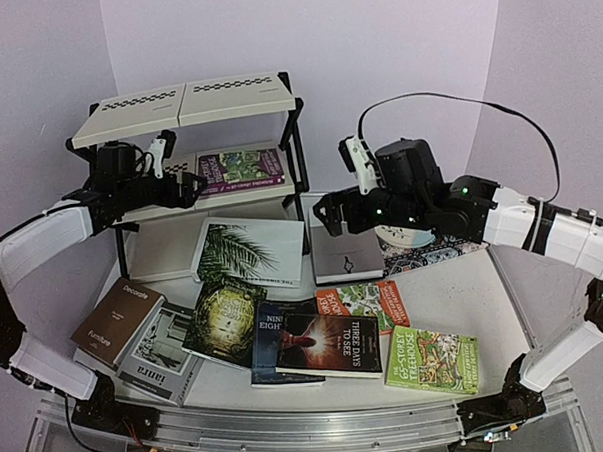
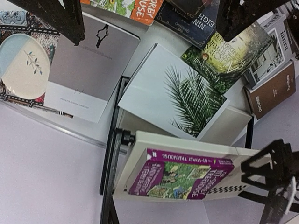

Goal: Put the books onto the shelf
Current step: Adjust the book on the shelf, then move the book to the book pile.

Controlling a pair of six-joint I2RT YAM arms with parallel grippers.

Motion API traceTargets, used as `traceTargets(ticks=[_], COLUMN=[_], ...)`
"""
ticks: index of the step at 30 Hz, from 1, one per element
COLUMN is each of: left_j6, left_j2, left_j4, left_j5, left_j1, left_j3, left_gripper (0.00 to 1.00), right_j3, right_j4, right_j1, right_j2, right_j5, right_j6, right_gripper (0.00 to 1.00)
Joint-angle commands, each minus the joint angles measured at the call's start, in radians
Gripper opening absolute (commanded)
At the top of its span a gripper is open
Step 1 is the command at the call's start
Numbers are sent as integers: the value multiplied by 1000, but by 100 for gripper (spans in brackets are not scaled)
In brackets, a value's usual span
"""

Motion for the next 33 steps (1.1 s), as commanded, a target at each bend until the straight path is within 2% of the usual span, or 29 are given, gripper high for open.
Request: traceTargets(ticks=[1, 6, 10, 17, 21, 23, 26, 33], left_j6=[-124, -407, -418, -416, -507, -534, -560, -603], left_j2=[-157, -278, -360, -454, -476, -473, -494, -463], left_j4=[-134, -264, -260, -276, -369, -401, -412, -387], left_j5=[-78, -117, 19, 126, 97, 144, 187, 168], left_j1=[-3, -1, -1, -2, -2, -2, -1, -8], left_j3=[-35, -101, -184, -257, -289, -313, -375, -494], left_gripper=[100, 100, 100, 100, 100, 100, 100, 99], right_j3=[-123, -273, -364, -472, -523, -556, -593, -601], right_j4=[-40, -67, -66, -49, -7, 27, 78, 127], right_j1=[-5, -5, -4, -5, -4, -5, -4, -2], right_j2=[-66, -71, -69, -94, -97, -91, -70, -21], right_j5=[-90, -155, -216, -251, -287, -318, -350, -384], right_j6=[164, 357, 476, 539, 603, 636, 674, 679], right_gripper=[98, 98, 98, 98, 98, 98, 97, 93])
